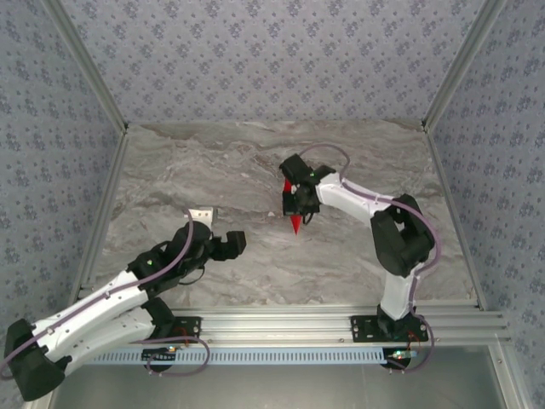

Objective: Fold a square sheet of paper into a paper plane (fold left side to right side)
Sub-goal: Place the paper plane at the center of the table.

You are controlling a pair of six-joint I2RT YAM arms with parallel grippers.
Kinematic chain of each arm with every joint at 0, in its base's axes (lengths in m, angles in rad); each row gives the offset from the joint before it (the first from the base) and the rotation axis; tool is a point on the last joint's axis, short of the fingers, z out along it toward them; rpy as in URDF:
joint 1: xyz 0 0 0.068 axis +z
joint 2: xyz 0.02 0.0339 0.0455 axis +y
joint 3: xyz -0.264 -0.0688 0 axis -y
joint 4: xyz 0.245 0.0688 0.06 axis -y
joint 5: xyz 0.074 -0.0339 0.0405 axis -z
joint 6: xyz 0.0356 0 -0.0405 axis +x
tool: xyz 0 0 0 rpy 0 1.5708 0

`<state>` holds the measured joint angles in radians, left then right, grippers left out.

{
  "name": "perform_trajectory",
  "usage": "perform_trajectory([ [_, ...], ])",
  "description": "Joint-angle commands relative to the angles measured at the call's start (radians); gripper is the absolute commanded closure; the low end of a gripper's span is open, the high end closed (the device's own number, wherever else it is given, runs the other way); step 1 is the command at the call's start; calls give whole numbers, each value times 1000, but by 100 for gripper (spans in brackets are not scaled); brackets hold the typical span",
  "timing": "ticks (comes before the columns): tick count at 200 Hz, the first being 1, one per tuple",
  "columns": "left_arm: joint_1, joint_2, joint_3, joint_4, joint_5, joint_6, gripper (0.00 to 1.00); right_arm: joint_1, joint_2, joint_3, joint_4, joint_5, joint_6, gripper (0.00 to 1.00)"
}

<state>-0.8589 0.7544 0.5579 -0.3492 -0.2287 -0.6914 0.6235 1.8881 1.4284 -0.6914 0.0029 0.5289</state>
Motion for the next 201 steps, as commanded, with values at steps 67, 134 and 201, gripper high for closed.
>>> perform_trajectory([
  [67, 4, -5, 4, -51, 52, 29, 2, -66, 309, 299, -182, 82, -33, 94],
  [134, 4, 3, -11, -59, 40, 2, 2, -66, 324, 274, -158, 47, -53, 77],
  [201, 39, 0, -21, -45, 53, -7, 2, -59, 262, 265, -174, 66, -77, 64],
])
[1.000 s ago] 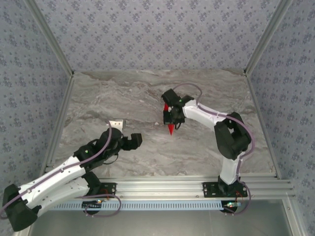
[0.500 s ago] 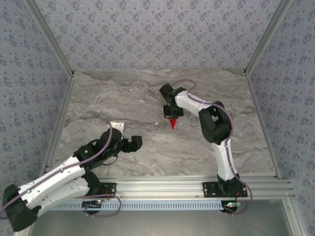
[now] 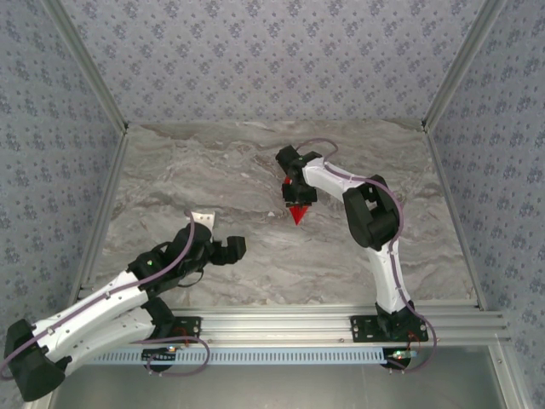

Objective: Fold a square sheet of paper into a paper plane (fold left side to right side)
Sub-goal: Place the paper plane at the center of the table, then reset both arms

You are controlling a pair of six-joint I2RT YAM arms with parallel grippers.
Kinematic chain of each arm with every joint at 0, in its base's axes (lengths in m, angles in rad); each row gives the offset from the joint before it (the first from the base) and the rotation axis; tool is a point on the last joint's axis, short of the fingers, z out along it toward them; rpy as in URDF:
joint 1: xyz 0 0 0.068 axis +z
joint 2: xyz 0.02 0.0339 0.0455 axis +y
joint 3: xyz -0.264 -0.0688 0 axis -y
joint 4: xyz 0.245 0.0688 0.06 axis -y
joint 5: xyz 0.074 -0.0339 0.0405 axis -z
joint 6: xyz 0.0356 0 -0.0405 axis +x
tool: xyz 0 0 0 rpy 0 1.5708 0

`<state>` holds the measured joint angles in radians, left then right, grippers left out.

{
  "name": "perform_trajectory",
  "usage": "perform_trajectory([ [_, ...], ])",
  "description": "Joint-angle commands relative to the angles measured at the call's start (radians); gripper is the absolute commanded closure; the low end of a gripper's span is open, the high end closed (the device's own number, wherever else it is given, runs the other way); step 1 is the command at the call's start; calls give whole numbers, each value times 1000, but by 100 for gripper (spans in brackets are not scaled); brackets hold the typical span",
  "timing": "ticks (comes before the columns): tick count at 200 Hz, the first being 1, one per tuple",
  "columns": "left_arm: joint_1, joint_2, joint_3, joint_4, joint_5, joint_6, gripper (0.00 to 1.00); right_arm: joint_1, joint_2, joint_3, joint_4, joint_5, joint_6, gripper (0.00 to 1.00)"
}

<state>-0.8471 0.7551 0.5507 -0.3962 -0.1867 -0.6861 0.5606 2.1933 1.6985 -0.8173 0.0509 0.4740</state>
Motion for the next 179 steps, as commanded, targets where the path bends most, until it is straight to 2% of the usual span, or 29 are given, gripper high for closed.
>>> perform_trajectory([
  [1, 29, -1, -14, 2, 13, -12, 2, 5, -46, -5, -49, 20, -23, 64],
  [21, 76, -3, -22, -1, 29, -29, 2, 6, -93, -16, -68, 46, -36, 57],
  [48, 187, -14, -19, -13, 67, -46, 2, 9, -200, -61, -81, 64, -54, 45],
  [75, 311, -40, -5, -9, 96, -53, 2, 12, -363, -134, -97, 115, -74, 30],
  [101, 442, -37, 32, -15, 70, -31, 2, -2, -550, -265, -41, 150, -112, 20],
  [117, 505, -16, 59, -4, 10, 14, 2, -27, -679, -381, 32, 195, -131, 10],
  [131, 542, 16, 81, 10, -85, 64, 2, -69, -807, -494, 122, 247, -144, 0],
  [152, 557, 75, 77, 83, -260, 155, 2, -189, -982, -719, 295, 252, -158, 0],
  [168, 557, 110, 24, 211, -368, 257, 2, -296, -1080, -875, 430, 251, -183, 0],
  [179, 559, 127, -36, 339, -403, 351, 2, -361, -1127, -961, 522, 245, -222, 0],
])
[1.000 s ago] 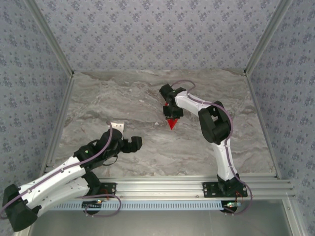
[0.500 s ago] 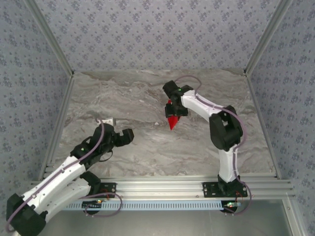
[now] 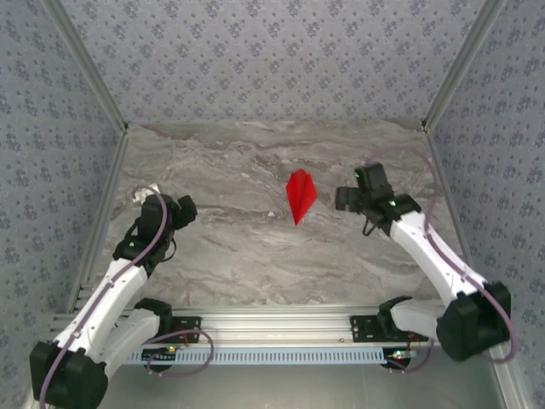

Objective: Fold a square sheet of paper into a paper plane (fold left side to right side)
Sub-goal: Reset both arms

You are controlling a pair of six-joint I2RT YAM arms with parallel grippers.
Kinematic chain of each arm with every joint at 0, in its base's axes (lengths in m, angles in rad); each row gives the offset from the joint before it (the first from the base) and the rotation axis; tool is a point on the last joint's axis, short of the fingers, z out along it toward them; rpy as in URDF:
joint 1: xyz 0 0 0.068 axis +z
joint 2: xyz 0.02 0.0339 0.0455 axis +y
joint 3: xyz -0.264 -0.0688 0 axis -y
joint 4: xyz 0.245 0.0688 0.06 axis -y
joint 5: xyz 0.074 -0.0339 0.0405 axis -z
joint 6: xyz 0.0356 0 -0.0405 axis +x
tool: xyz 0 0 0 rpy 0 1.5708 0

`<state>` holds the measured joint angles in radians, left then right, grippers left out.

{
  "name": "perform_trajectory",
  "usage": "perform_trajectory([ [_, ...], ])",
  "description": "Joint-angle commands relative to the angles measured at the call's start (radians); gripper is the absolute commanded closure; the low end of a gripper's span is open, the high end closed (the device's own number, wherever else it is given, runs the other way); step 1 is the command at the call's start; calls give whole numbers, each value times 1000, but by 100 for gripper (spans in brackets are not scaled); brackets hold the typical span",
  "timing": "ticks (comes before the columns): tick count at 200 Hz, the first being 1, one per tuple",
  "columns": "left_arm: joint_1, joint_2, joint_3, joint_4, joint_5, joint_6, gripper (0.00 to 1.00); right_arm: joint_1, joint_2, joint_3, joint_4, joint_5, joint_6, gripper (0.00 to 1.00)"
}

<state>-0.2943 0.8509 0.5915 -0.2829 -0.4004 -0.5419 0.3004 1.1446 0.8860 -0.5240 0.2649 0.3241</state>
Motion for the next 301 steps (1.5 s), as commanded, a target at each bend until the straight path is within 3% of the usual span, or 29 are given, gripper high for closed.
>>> perform_trajectory([
  [1, 6, 33, -79, 238, -195, 211, 2, -107, -81, -157, 240, 29, -81, 0],
  [23, 33, 82, -165, 392, -251, 278, 2, -173, -106, -331, 465, 82, -172, 0],
  [46, 73, 124, -162, 466, -146, 367, 2, -239, -47, -441, 677, 45, -180, 0],
  [67, 91, 207, -225, 682, -66, 506, 2, -258, 24, -534, 914, 12, -233, 0],
  [91, 147, 336, -277, 894, 63, 533, 2, -267, 58, -583, 1120, -60, -301, 0],
  [144, 198, 554, -280, 1161, 231, 606, 2, -307, 171, -589, 1312, -172, -360, 0],
  [169, 261, 682, -294, 1320, 294, 553, 2, -324, 296, -591, 1437, -231, -348, 0],
  [185, 263, 667, -264, 1235, 318, 562, 2, -322, 381, -571, 1484, -242, -356, 0],
  [198, 265, 670, -236, 1186, 307, 554, 2, -336, 374, -496, 1324, -256, -343, 0],
  [208, 280, 686, -188, 1121, 285, 530, 2, -352, 377, -501, 1341, -279, -332, 0],
  [213, 305, 679, -178, 1088, 332, 515, 2, -353, 378, -500, 1336, -281, -330, 0],
  [220, 328, 682, -188, 1112, 373, 499, 2, -354, 379, -500, 1337, -279, -330, 0],
  [301, 317, 682, -179, 1094, 359, 513, 2, -328, 377, -499, 1335, -239, -347, 0],
])
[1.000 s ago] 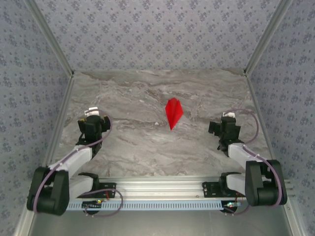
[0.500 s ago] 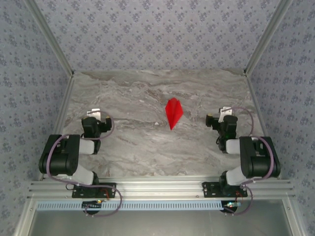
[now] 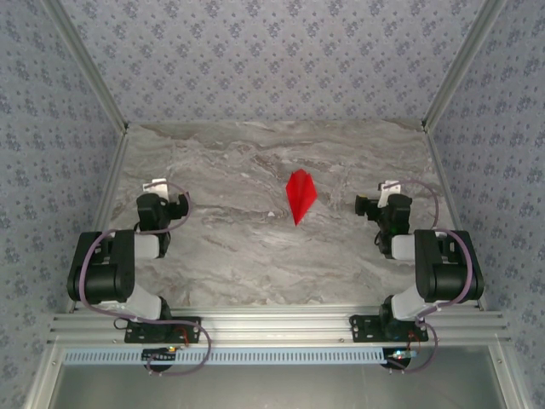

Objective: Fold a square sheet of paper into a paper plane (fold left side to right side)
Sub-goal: Reset both arms

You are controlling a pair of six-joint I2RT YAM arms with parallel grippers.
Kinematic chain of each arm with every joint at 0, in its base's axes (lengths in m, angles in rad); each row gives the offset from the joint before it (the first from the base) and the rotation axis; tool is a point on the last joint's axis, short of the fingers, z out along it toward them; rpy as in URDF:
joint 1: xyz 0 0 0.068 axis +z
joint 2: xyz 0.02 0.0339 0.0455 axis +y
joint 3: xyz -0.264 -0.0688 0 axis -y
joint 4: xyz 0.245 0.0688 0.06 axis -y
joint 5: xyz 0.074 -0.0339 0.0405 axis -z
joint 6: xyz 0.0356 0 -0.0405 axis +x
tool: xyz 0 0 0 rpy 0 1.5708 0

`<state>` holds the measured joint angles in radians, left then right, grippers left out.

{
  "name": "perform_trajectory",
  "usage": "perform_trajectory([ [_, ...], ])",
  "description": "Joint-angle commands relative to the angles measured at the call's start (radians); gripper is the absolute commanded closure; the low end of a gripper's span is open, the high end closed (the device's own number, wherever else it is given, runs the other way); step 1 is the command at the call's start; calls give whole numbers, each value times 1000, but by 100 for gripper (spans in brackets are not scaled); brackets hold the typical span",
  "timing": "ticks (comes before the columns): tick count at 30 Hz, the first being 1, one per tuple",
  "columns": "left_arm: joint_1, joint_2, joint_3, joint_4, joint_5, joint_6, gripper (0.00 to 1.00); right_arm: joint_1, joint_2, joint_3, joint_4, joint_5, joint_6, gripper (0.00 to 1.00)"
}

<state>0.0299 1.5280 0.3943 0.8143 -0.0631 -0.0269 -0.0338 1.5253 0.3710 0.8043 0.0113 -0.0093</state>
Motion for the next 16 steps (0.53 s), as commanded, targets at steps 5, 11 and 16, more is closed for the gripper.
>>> perform_trajectory([
  [5, -7, 6, 18, -3, 23, -4, 2, 5, -3, 17, 6, 11, -14, 0],
  [11, -7, 5, 18, -3, 22, -3, 2, 3, -2, 17, 6, 10, -12, 0],
  [16, -7, 5, 18, -3, 22, -3, 2, 2, -2, 18, 6, 7, -12, 0],
])
